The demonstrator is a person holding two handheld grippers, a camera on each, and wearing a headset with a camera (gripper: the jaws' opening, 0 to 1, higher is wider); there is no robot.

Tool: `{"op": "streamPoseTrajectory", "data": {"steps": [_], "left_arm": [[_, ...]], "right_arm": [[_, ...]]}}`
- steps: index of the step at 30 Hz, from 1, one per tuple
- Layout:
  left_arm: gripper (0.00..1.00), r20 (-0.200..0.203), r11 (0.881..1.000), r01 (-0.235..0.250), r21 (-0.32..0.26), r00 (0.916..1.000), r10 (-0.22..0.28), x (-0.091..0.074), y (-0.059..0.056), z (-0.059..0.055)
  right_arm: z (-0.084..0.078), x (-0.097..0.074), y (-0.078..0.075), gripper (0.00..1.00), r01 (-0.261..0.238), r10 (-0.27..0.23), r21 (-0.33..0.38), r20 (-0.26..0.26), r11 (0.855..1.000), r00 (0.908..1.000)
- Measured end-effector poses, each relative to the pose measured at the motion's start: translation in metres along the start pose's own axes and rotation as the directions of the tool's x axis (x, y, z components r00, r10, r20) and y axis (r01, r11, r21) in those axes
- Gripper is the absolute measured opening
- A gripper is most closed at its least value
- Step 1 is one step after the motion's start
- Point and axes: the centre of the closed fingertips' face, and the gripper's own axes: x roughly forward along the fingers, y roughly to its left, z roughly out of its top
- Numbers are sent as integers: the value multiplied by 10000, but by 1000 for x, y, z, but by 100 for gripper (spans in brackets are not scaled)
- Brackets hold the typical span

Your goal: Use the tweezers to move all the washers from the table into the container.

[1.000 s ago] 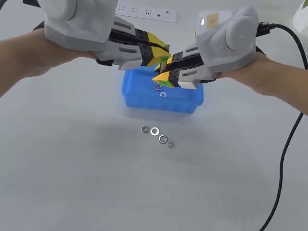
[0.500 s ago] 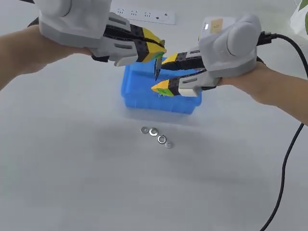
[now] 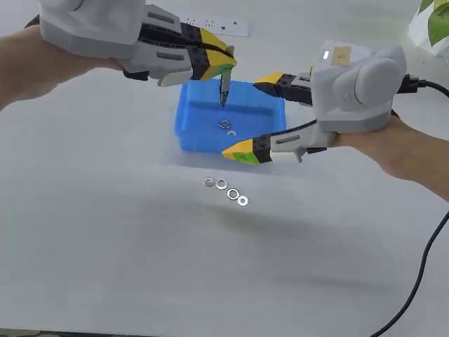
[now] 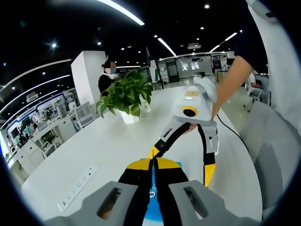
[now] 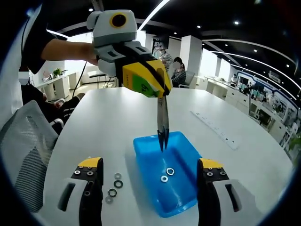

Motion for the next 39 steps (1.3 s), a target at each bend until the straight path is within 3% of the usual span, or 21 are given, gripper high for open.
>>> {"op": "streamPoseTrajectory", "data": {"steps": [3,9,16,18,27,32,34,39], "left_arm": [[5,-1,10000,-20,85,10000,20,-7,-6,6],[5,-2,9998,-119,159,9999,119,-22,-19,12],[5,51,9997,-214,107,9998,213,-38,-35,16],[5,184,9997,-258,-4,9995,258,-42,-38,18],[5,292,9990,-178,-417,9994,191,-44,-64,7],[5,173,9973,21,-728,9998,-9,-36,-79,-7],[5,178,9947,-12,-1033,9998,31,-34,-83,-11],[5,-51,9937,-37,-1116,10000,31,-31,-90,-23]], "right_arm": [[0,-6,8,91,62,-61,-45,16,10000,10000],[-4,-20,30,100,-25,26,35,-177,10000,9998],[-2,-28,53,100,-154,154,-45,-105,9999,9998],[-1,-30,58,100,-231,225,334,192,9992,9996],[-27,-43,79,100,-531,552,549,-379,9971,9978],[-35,-46,92,100,-677,713,740,-476,9950,9963],[-37,-47,94,100,-709,747,767,-471,9945,9961],[-40,-47,93,99,-670,705,1032,-309,9924,9970]]}}
